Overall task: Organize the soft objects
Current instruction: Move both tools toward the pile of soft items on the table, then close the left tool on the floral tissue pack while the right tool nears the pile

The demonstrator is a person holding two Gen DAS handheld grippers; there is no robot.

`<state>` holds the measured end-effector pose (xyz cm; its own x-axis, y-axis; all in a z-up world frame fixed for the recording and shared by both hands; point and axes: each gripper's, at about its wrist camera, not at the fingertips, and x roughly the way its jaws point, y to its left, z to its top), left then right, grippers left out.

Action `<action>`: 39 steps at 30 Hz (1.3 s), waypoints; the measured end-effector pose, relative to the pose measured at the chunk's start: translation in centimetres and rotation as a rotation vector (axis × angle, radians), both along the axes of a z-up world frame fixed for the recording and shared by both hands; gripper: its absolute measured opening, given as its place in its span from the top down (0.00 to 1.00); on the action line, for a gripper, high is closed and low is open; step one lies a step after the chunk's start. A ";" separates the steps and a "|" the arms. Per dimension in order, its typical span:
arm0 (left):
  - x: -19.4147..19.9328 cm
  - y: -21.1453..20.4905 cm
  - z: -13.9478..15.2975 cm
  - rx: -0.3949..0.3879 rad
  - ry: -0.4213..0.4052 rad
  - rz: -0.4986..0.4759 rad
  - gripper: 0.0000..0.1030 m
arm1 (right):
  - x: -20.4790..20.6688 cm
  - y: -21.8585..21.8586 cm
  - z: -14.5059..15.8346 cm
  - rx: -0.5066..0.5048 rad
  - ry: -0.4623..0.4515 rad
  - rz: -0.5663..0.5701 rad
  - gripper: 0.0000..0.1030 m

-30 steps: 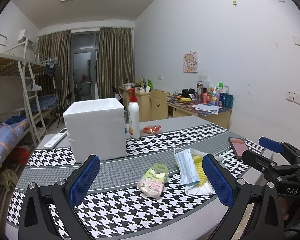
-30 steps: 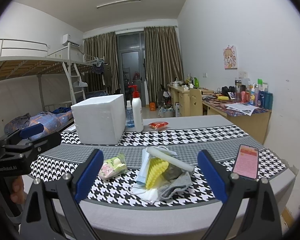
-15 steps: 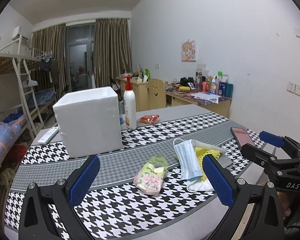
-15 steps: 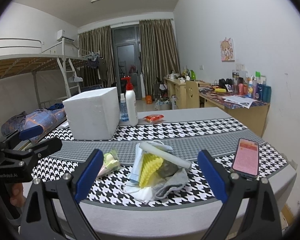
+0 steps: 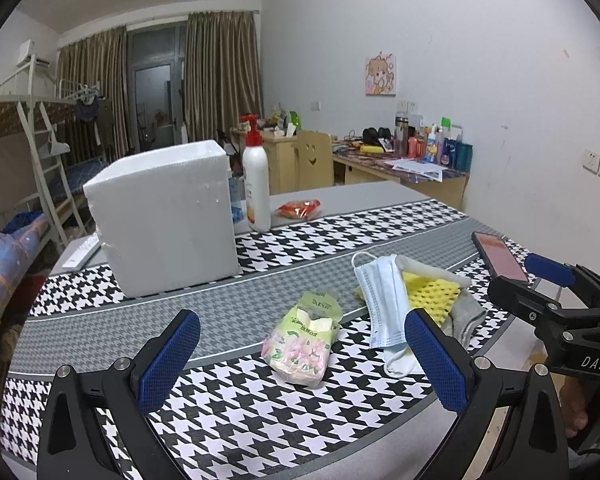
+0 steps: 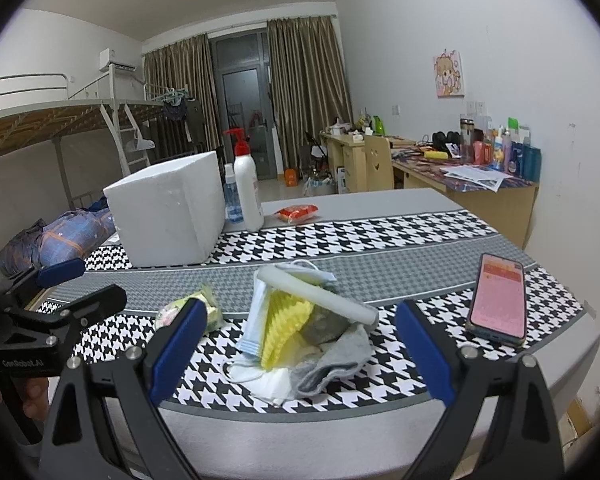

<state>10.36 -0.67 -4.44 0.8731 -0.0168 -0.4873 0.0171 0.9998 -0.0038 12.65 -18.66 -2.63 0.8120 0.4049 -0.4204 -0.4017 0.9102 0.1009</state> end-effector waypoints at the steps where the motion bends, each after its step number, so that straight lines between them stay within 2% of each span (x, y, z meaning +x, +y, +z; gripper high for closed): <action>1: 0.2 0.1 -0.1 0.000 0.004 0.000 0.01 | 0.1 0.1 -0.1 -0.002 0.004 -0.001 0.06; 28: 4.3 0.2 -3.2 0.015 0.141 -0.025 0.01 | 3.1 -0.1 -1.5 -0.015 0.069 -0.018 0.06; 31: 4.8 0.1 -3.6 0.016 0.159 -0.033 0.02 | 3.3 -0.2 -1.7 -0.016 0.078 -0.019 0.06; 35: 6.2 -0.2 -4.3 0.011 0.218 -0.062 0.09 | 3.5 -0.1 -1.8 -0.018 0.082 -0.018 0.06; 39: 7.1 -0.4 -4.9 0.029 0.239 -0.062 0.11 | 3.8 -0.2 -2.0 -0.022 0.083 -0.017 0.06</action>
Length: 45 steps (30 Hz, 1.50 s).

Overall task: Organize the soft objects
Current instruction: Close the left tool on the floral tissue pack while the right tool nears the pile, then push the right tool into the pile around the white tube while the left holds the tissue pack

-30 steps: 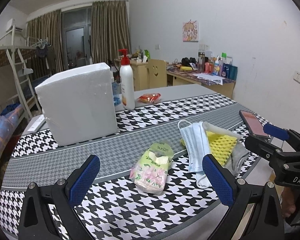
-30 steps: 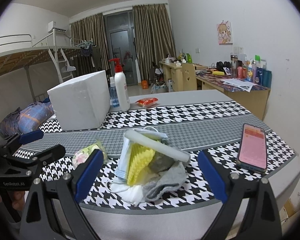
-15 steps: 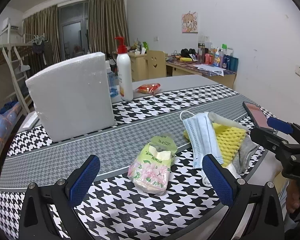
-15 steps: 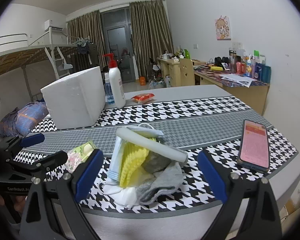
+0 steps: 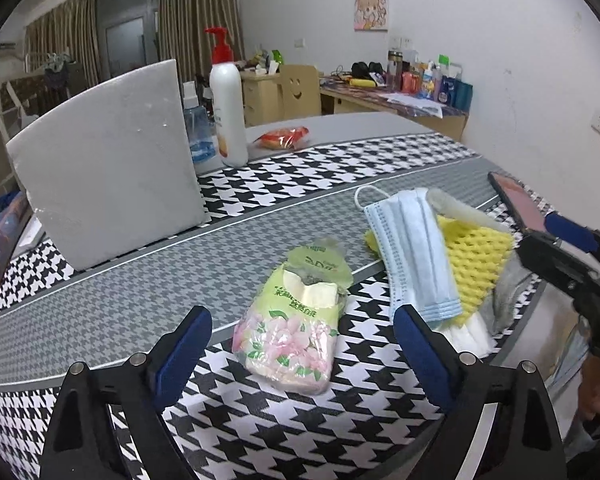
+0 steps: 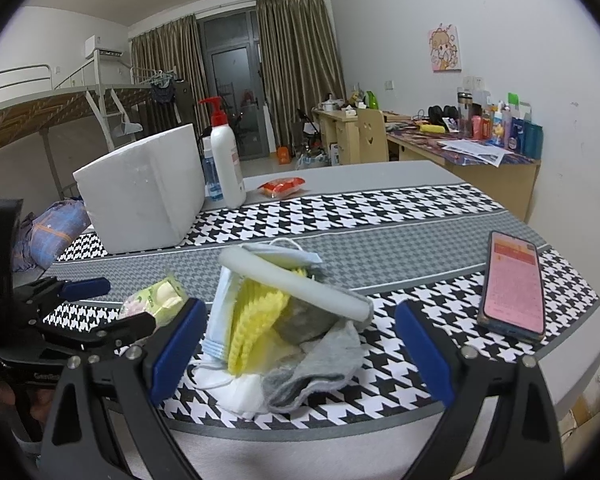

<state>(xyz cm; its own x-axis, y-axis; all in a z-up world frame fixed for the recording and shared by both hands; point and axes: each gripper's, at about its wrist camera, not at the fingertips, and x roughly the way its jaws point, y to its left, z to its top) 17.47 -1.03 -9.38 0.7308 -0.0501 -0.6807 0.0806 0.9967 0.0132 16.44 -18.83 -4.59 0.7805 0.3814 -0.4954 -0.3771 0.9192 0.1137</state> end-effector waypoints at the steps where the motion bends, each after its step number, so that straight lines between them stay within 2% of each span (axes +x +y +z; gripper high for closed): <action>1: 0.2 -0.1 -0.2 0.005 0.006 -0.003 0.12 | 0.1 -0.1 -0.1 0.000 0.001 -0.002 0.06; 9: 1.3 -0.4 -1.7 0.025 0.071 -0.023 0.31 | 0.7 0.0 -0.6 0.001 0.010 0.003 0.06; 12: 1.6 -0.4 -2.1 0.011 0.104 -0.038 0.45 | 1.0 0.2 -0.7 -0.007 0.009 0.006 0.06; 16: 1.8 -0.1 -2.4 -0.016 0.122 -0.051 0.50 | 1.4 0.3 -0.6 -0.020 0.004 0.004 0.06; 19: 1.7 -0.2 -2.3 -0.028 0.123 -0.065 0.57 | 1.7 0.5 -0.6 -0.039 -0.004 0.001 0.06; 25: 1.4 -0.3 -1.9 -0.051 0.104 -0.091 0.59 | 1.9 1.3 -0.3 -0.062 -0.029 0.032 0.07; 30: 0.8 -0.4 -1.4 -0.058 0.080 -0.100 0.60 | 2.4 2.3 -0.4 -0.100 -0.033 0.058 0.20; 38: 0.0 0.2 -0.7 -0.066 0.059 -0.083 0.60 | 3.3 2.8 -1.0 -0.134 -0.004 0.087 0.35; 43: -0.2 0.3 -0.6 -0.066 0.056 -0.080 0.60 | 3.7 3.3 -1.6 -0.158 0.020 0.108 0.50; 45: -0.3 0.4 -0.5 -0.069 0.052 -0.079 0.60 | 3.8 3.4 -1.8 -0.174 0.031 0.109 0.52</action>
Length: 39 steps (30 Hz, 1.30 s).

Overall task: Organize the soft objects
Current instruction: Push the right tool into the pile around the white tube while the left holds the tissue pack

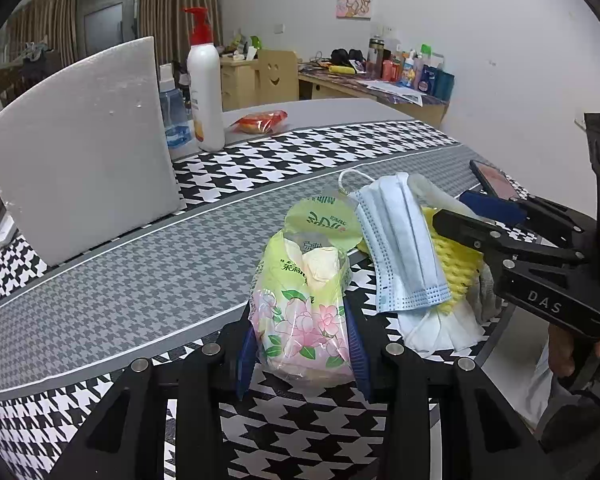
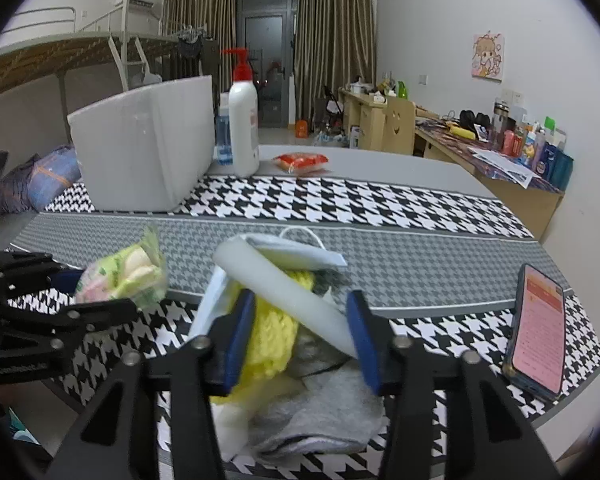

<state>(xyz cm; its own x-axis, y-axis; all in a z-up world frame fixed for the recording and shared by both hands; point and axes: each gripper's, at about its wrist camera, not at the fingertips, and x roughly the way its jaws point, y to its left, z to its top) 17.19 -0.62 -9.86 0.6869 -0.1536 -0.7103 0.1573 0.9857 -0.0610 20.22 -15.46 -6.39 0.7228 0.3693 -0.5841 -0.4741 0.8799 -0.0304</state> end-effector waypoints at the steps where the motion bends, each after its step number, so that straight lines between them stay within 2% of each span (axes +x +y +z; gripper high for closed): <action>1: -0.1 0.0 0.0 -0.001 -0.002 0.000 0.60 | 0.0 0.0 0.0 -0.002 0.001 0.002 0.54; 6: -0.5 0.2 0.2 -0.002 -0.008 0.008 0.60 | -0.1 0.1 0.3 0.002 0.005 0.006 0.72; 11: -0.7 0.2 0.4 -0.001 -0.019 0.008 0.60 | -0.5 -0.1 0.9 0.009 0.002 0.000 0.77; 14: -1.0 0.2 0.5 -0.004 -0.027 0.007 0.60 | -0.7 -0.3 1.2 0.019 0.008 -0.006 0.77; 17: -1.4 0.3 0.6 -0.010 -0.030 0.010 0.60 | -1.1 -0.3 1.2 -0.014 0.019 0.004 0.76; 27: -2.5 1.2 1.3 -0.021 -0.057 0.035 0.60 | -1.3 1.1 2.4 -0.065 -0.016 0.048 0.54; 35: -2.4 2.1 1.5 -0.032 -0.061 0.054 0.60 | 0.0 3.0 2.1 -0.146 0.009 0.080 0.54; 39: -2.3 2.3 1.5 -0.026 -0.061 0.059 0.60 | 0.8 1.9 2.5 -0.121 0.023 0.062 0.54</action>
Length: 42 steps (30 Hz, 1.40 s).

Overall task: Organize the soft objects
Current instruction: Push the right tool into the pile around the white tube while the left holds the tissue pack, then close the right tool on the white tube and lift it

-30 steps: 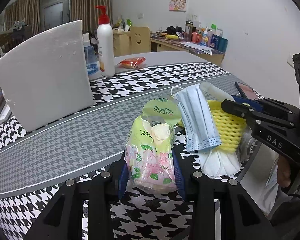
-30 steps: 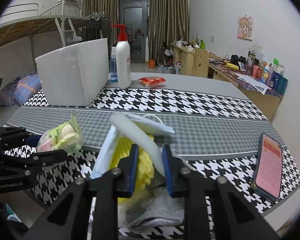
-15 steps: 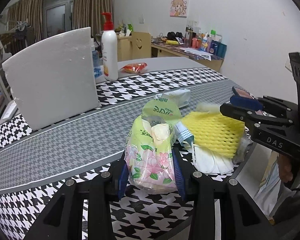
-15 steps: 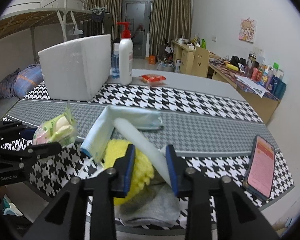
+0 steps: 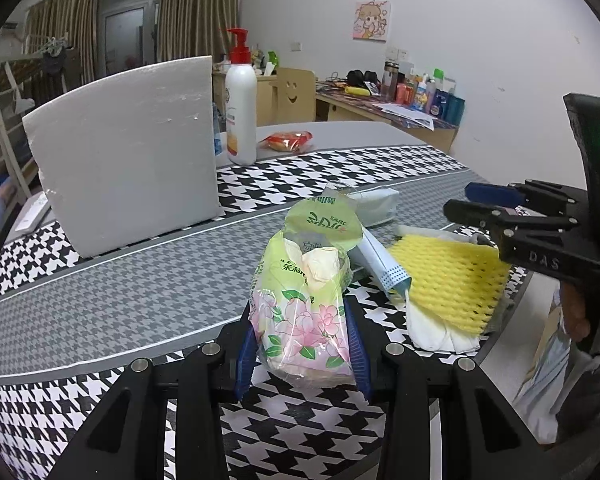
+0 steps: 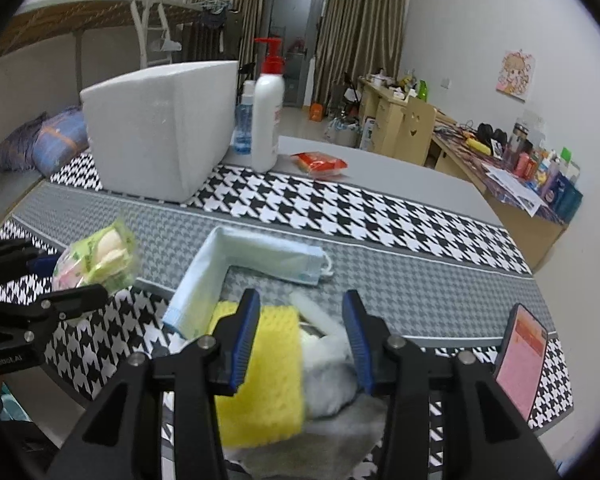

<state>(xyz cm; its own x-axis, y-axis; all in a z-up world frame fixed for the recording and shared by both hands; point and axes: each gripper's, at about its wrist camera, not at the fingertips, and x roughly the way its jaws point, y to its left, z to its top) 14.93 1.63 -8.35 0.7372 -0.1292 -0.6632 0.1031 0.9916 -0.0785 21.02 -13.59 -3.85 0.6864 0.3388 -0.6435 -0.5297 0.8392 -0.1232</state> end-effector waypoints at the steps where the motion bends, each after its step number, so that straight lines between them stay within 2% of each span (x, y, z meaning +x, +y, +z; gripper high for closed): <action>1: 0.0 0.0 0.1 0.000 -0.001 0.001 0.60 | 0.3 -0.4 0.0 -0.004 -0.001 -0.009 0.54; 5: 0.3 0.2 0.2 0.004 -0.004 0.004 0.60 | 1.6 -1.5 -0.9 -0.052 0.021 -0.040 0.54; 11: 1.1 0.1 0.0 0.009 0.000 0.017 0.60 | 3.1 -1.8 -2.8 -0.096 0.098 0.008 0.54; 16: 1.7 0.0 -0.1 0.011 0.002 0.023 0.60 | 4.0 -1.4 -3.6 -0.135 0.129 0.048 0.62; 21: 2.0 0.1 -0.3 0.011 0.008 0.027 0.60 | 4.2 -0.9 -4.7 -0.173 0.163 0.087 0.64; 28: 1.9 0.1 -0.2 0.017 0.003 0.015 0.60 | 4.9 -1.4 -4.8 -0.144 0.192 0.106 0.66; 31: 1.7 0.0 0.0 0.024 -0.003 0.010 0.60 | 5.6 -1.9 -4.7 -0.125 0.212 0.089 0.83; 33: 1.5 0.1 0.3 0.028 -0.007 0.010 0.60 | 5.8 -2.0 -4.5 -0.120 0.213 0.087 0.88; 37: 1.0 0.0 0.8 0.039 -0.018 0.003 0.60 | 5.9 -3.0 -3.7 -0.068 0.212 0.058 0.89; 42: 0.3 -0.1 1.6 0.039 -0.044 0.008 0.60 | 4.9 -4.3 -2.0 -0.007 0.164 0.022 0.89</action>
<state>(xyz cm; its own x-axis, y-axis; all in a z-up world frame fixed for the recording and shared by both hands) 15.22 1.58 -6.70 0.7667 -0.0983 -0.6344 0.0980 0.9945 -0.0357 25.93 -17.94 -5.84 0.5640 0.3476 -0.7490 -0.5614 0.8266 -0.0392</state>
